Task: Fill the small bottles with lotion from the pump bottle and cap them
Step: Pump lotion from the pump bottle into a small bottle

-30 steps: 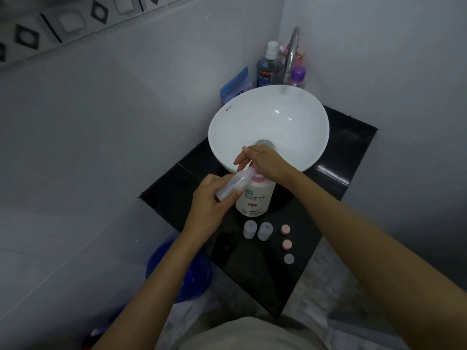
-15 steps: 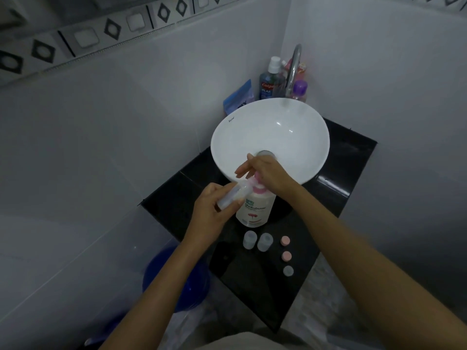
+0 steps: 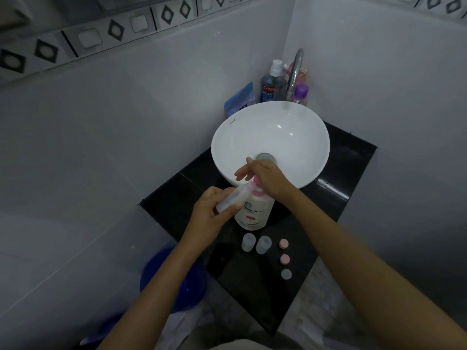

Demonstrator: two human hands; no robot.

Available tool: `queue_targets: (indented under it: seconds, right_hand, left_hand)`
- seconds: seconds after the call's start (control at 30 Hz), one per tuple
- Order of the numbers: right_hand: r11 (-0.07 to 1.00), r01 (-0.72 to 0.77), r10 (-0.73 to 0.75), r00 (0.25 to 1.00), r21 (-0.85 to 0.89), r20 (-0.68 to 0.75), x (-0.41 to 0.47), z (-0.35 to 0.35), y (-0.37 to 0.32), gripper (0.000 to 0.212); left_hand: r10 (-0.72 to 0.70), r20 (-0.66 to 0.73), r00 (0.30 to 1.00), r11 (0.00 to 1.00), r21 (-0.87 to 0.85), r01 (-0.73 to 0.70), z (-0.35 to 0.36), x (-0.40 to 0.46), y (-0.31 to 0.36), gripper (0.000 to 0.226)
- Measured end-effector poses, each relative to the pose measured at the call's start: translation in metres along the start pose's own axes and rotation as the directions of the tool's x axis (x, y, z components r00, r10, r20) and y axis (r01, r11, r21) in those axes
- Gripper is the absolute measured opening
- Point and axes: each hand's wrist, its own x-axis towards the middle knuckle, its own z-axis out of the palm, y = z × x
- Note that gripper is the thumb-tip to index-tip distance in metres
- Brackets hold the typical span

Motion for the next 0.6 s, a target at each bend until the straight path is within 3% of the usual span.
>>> queue_targets:
  seconds: [0.3,0.6]
  right_hand:
    - [0.995,0.049,-0.041,0.994,-0.082,0.097,0.009,-0.009,-0.006,0.044]
    - [0.999,-0.028,0.028,0.999,0.022,0.022,0.007,0.001,0.011,0.046]
  left_hand:
    - [-0.005,-0.022,1.0,0.999,-0.048,0.004,0.001,-0.003,0.004,0.039]
    - [-0.059,0.017,0.998,0.994,-0.094,0.06,0.007,-0.003,-0.01,0.036]
